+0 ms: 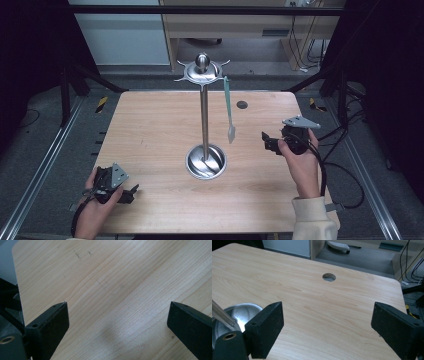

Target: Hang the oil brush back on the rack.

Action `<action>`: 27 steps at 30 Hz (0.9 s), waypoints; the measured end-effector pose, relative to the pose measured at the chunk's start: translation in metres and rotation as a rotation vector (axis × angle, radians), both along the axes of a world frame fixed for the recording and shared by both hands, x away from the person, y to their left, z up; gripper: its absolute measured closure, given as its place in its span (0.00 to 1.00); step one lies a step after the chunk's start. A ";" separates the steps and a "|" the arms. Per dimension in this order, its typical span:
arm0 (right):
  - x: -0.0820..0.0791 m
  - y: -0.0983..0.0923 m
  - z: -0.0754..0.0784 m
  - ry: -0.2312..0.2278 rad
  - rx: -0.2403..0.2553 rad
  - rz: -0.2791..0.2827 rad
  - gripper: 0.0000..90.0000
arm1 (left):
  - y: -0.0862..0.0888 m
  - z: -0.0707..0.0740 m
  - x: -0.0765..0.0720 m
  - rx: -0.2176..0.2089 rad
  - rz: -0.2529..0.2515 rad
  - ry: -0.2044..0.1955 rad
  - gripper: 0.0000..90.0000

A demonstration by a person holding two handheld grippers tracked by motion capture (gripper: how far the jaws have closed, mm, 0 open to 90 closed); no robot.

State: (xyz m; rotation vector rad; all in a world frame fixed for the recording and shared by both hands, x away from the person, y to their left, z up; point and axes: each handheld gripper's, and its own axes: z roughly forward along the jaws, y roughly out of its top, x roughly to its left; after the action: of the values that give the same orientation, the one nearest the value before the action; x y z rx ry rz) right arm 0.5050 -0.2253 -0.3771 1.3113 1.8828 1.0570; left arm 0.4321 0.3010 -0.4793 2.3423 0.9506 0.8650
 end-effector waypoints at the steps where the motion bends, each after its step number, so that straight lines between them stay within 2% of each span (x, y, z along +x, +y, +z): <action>1: 0.001 0.000 -0.002 0.008 -0.004 0.003 0.13 | 0.000 0.000 0.000 0.000 0.000 0.000 0.04; 10: 0.006 0.006 -0.018 0.049 -0.008 0.025 0.13 | 0.000 0.000 0.000 0.001 -0.001 0.000 0.04; 17: 0.009 0.010 -0.028 0.075 -0.042 0.036 0.13 | 0.000 0.000 0.000 0.002 -0.001 0.001 0.04; 21: 0.011 0.014 -0.036 0.090 -0.036 0.043 0.13 | 0.000 0.000 0.000 0.003 -0.002 0.001 0.04; 27: 0.014 0.019 -0.048 0.081 -0.049 0.054 0.14 | 0.000 0.000 0.000 0.003 -0.002 0.002 0.04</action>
State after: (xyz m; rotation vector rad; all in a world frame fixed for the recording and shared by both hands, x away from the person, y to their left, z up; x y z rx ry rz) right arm 0.5191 -0.2060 -0.4252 1.2999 2.0018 0.9911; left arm 0.4322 0.3006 -0.4794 2.3467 0.9476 0.8643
